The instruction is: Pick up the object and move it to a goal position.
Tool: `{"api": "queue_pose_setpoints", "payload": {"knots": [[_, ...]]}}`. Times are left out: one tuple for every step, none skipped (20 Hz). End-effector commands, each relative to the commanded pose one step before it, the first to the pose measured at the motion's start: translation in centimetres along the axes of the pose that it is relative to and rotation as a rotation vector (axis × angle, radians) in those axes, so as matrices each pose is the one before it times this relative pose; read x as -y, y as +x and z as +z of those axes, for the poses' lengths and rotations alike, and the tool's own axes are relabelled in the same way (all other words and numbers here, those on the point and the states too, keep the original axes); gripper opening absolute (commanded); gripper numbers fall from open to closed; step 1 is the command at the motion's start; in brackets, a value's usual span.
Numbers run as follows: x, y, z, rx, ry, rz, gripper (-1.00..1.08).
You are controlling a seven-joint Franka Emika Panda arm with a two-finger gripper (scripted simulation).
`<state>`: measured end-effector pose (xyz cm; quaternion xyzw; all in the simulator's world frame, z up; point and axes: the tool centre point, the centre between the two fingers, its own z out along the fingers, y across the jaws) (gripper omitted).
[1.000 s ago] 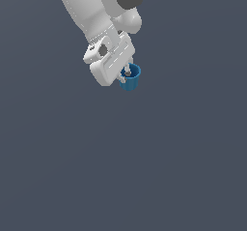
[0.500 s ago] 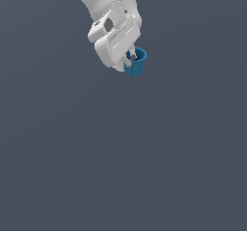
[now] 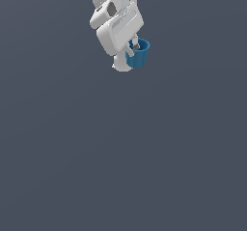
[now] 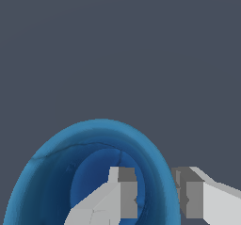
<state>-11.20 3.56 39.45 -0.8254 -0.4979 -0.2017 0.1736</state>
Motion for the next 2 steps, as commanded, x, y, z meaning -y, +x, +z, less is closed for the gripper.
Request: {"api": "queue_pose_setpoints", "payload": {"knots": [[0.14,0.12,-0.269,-0.00004,-0.00089,0.00061,-1.0],[-0.016,-0.007,0.004,0.00048,0.00012,0.00049,-1.0]]}}
